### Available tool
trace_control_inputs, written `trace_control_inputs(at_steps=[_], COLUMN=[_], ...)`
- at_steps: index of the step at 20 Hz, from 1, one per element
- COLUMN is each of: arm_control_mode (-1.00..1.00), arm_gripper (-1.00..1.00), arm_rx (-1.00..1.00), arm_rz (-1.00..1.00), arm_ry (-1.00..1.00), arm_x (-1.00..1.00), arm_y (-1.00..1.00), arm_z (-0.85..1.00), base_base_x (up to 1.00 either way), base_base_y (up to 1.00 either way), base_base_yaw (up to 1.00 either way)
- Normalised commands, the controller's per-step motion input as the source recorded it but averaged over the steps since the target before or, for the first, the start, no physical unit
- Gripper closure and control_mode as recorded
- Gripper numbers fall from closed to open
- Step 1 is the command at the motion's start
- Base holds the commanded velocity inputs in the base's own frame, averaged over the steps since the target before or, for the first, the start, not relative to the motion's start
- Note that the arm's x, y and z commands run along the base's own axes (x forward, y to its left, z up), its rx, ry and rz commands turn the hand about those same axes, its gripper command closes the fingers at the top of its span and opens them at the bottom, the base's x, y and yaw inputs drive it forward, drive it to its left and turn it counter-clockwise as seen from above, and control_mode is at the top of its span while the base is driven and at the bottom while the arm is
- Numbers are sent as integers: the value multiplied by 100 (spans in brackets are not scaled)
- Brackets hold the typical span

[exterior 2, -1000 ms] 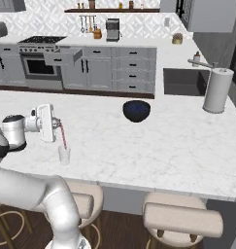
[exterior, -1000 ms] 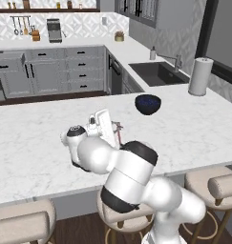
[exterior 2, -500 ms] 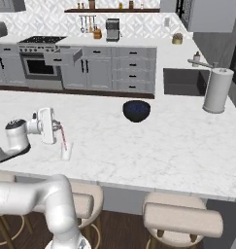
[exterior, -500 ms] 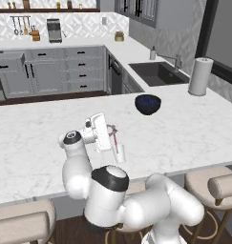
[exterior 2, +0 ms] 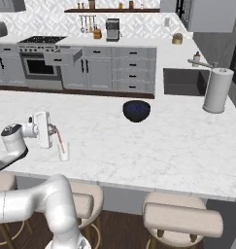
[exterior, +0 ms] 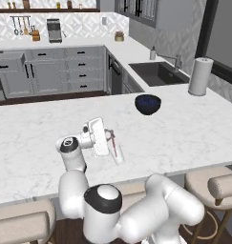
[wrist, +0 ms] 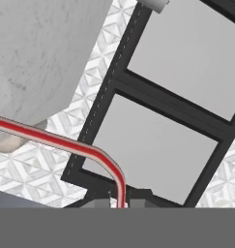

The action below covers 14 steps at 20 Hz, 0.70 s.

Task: Take a straw from the drawer in front and place it inside the glass cup on the dining counter.

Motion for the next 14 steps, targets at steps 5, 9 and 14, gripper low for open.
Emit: trace_control_inputs(at_steps=[5,9,14], arm_control_mode=[-100,-100,-100], arm_gripper=[100,100,100], arm_rx=[0,2,4], arm_rz=[0,0,0], arm_ry=[0,0,0], arm_x=[-20,-41,-60], arm_y=[-8,-17,-24], arm_z=[-23,-16,-16], base_base_x=[0,0,0], base_base_y=[0,0,0], base_base_yaw=[0,0,0])
